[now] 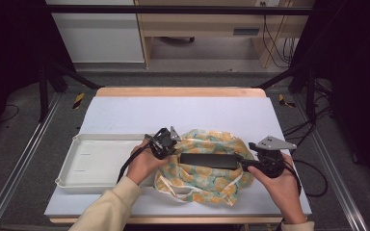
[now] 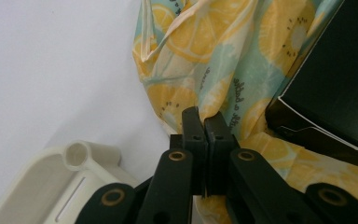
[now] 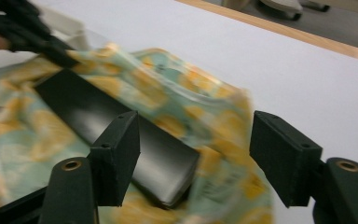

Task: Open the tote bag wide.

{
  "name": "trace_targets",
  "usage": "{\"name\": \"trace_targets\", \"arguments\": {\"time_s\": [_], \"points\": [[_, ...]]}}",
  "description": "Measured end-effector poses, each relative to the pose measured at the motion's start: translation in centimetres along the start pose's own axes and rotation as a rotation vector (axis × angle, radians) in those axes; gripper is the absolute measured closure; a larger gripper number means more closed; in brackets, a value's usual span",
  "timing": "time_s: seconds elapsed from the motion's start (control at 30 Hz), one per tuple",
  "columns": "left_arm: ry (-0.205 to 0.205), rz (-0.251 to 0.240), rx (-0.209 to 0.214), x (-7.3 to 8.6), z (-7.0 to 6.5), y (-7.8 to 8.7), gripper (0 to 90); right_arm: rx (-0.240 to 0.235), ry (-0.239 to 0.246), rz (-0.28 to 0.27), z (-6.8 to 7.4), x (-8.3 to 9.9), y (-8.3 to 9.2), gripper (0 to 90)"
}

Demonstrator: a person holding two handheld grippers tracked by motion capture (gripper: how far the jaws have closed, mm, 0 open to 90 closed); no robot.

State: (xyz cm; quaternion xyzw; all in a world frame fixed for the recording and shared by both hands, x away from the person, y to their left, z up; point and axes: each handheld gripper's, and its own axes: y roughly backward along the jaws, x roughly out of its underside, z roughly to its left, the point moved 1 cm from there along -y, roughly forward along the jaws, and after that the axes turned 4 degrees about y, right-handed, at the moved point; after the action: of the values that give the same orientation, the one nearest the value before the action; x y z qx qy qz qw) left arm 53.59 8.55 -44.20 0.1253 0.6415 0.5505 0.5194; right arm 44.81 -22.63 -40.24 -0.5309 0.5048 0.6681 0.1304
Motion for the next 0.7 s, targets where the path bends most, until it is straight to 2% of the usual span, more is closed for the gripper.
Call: {"name": "trace_targets", "arguments": {"time_s": [0.07,0.1,0.17,0.2,0.3,0.4,0.53,0.7], "points": [[-0.005,-0.005,0.001,-0.1,0.0,0.2,89.7,-0.046,0.021,-0.011,1.3,-0.4,-0.3,41.4],[-0.008,-0.008,0.0,-0.1,-0.1,0.3,89.7,-0.09,0.059,-0.003,2.7,-0.7,-1.0,44.7],[-0.008,-0.016,0.002,-0.1,-0.1,0.4,89.7,-0.105,0.076,-0.001,3.3,-0.7,-1.4,46.4],[-0.009,-0.018,0.002,-0.1,-0.1,0.4,89.7,-0.137,0.103,0.012,4.4,-0.8,-2.0,47.6],[-0.009,-0.02,0.004,-0.1,-0.1,0.5,89.7,-0.194,0.147,0.024,6.2,-0.9,-3.1,50.8],[-0.013,-0.018,0.007,-0.1,-0.1,0.5,89.7,-0.235,0.199,0.049,7.9,-1.0,-4.4,51.1],[-0.018,-0.015,0.01,-0.1,-0.2,0.5,89.7,-0.263,0.235,0.077,8.9,-0.9,-5.6,52.7],[-0.022,-0.006,0.017,-0.1,-0.1,0.6,89.7,-0.262,0.26,0.097,9.3,-0.9,-6.5,58.2]]}}
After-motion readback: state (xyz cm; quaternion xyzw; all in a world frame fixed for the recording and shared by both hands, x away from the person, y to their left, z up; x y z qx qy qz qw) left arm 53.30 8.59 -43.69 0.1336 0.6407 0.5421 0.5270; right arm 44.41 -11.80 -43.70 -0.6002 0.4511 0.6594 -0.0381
